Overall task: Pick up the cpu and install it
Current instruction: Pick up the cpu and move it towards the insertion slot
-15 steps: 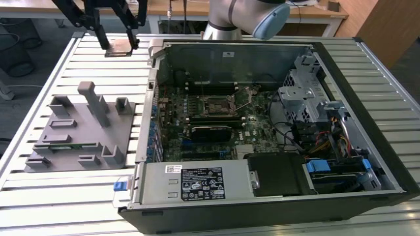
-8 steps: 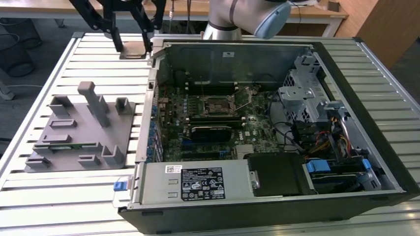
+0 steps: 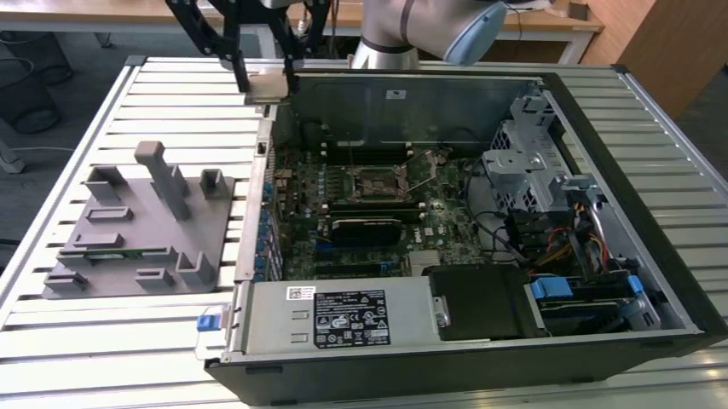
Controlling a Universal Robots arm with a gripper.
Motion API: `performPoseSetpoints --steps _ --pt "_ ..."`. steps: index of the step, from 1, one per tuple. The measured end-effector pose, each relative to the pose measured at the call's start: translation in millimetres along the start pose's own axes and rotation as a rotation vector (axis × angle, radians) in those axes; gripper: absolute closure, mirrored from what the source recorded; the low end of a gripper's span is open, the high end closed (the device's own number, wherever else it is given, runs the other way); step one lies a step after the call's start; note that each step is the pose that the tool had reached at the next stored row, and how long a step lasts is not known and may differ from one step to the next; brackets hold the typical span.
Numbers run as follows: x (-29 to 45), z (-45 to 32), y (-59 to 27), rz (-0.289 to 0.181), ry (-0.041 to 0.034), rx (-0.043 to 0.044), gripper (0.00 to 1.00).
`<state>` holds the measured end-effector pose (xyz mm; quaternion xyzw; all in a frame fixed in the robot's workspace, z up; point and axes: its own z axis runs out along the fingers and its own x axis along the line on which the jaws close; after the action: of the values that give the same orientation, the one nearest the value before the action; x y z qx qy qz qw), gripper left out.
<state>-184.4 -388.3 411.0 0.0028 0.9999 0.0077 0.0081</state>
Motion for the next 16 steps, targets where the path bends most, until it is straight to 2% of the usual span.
performPoseSetpoints --steps 6,12,13,16 --pt "-27.3 6.9 4.3 0.0 0.0002 0.0001 0.47" --pt "-54.6 9.7 5.4 0.0 0.0002 0.0001 0.47" --pt "-63.6 10.4 5.6 0.0 0.0001 0.0 0.47" --pt "-77.1 11.6 6.1 0.0 0.0001 0.0 0.47"
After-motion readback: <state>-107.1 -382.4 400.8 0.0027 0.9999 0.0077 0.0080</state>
